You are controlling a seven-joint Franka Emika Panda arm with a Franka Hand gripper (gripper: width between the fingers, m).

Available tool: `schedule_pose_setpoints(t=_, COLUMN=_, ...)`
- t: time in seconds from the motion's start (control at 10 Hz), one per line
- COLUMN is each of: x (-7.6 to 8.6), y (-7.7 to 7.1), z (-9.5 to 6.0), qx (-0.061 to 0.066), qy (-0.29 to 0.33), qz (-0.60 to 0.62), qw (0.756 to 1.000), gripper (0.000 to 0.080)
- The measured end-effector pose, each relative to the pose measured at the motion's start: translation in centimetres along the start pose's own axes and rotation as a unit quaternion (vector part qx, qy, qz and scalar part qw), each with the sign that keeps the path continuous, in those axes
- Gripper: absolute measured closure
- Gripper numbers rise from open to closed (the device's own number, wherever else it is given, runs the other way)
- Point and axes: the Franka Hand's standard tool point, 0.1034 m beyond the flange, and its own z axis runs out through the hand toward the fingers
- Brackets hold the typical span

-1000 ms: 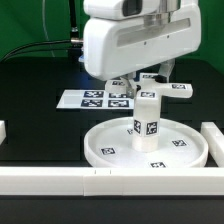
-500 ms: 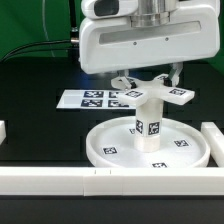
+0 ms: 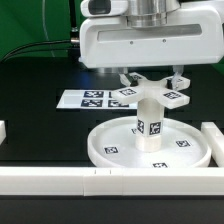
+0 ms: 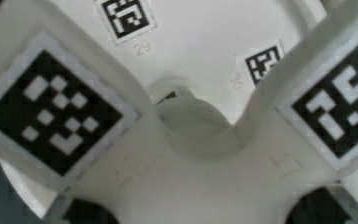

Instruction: Assemble round table

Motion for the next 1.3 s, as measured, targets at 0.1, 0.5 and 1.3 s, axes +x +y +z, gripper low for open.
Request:
schedule_pose_setpoints(t=0.1, x=-0.01, y=-0.01, z=-0.02, qx=0.004, qy=0.002, qz=0.055, qw=0.998, gripper=0.0353)
schedule_pose_setpoints(t=0.5, x=0.09, y=-0.02, z=0.00, qx=0.021, qy=0.010, qz=0.260, qw=0.965, gripper=0.0353)
schedule_pose_setpoints(t=1.3, x=0.34, y=-0.06, z=-0.09, qx=0.039, qy=0.007, qz=0.597, qw=0.801, gripper=0.0351)
